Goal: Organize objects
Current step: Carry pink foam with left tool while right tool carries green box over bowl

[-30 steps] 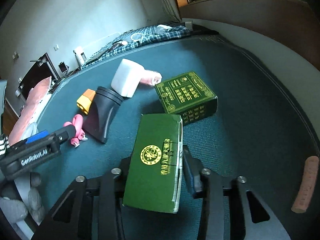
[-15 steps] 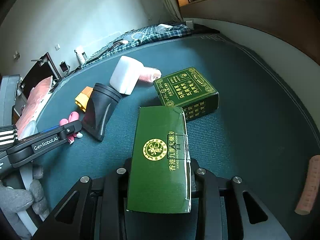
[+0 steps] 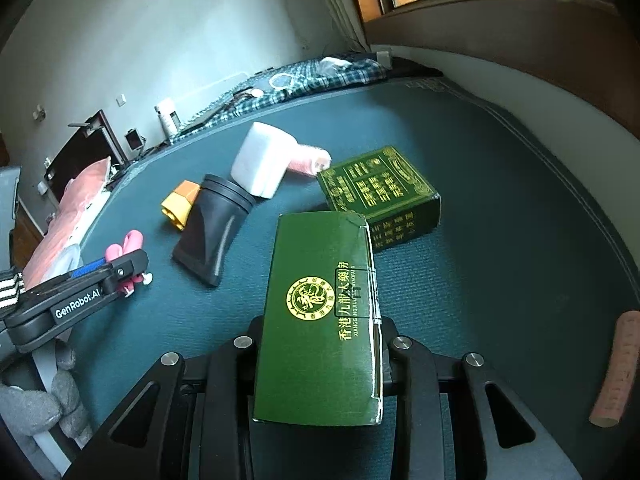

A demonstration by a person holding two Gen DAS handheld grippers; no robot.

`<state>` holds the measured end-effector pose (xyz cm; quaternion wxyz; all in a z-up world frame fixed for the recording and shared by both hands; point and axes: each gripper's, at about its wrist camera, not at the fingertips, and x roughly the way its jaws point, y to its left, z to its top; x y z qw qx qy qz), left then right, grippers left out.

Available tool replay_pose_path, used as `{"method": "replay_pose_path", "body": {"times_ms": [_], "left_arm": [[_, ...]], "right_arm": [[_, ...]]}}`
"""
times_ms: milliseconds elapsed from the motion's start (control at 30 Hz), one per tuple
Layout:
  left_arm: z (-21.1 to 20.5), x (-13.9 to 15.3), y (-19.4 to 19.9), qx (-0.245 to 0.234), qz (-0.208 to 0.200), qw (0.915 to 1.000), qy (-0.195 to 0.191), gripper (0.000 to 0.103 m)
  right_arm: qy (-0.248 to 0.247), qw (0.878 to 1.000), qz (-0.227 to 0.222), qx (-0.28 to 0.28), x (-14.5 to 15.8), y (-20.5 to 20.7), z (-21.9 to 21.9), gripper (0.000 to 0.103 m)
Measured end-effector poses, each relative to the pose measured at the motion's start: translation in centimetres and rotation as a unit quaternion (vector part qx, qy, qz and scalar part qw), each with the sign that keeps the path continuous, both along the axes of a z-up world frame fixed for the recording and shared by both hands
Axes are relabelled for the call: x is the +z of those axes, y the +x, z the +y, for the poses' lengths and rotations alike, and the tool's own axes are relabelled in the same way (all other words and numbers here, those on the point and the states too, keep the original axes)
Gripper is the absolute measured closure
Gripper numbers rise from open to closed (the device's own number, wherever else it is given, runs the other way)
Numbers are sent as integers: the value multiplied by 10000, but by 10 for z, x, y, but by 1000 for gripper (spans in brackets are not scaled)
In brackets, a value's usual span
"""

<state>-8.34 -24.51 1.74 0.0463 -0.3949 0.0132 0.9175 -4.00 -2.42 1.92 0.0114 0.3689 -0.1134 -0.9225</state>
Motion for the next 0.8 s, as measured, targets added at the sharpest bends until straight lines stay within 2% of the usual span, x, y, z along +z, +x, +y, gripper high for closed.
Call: {"method": "replay_pose_path", "body": {"times_ms": [467, 800], "left_arm": [[-31, 19, 29, 253, 284, 9993, 62, 45], [-92, 32, 44, 738, 460, 9962, 101, 45]], "right_arm": [[57, 9997, 165, 162, 20, 9, -22, 71], [131, 9973, 299, 654, 37, 4, -75, 71]]}}
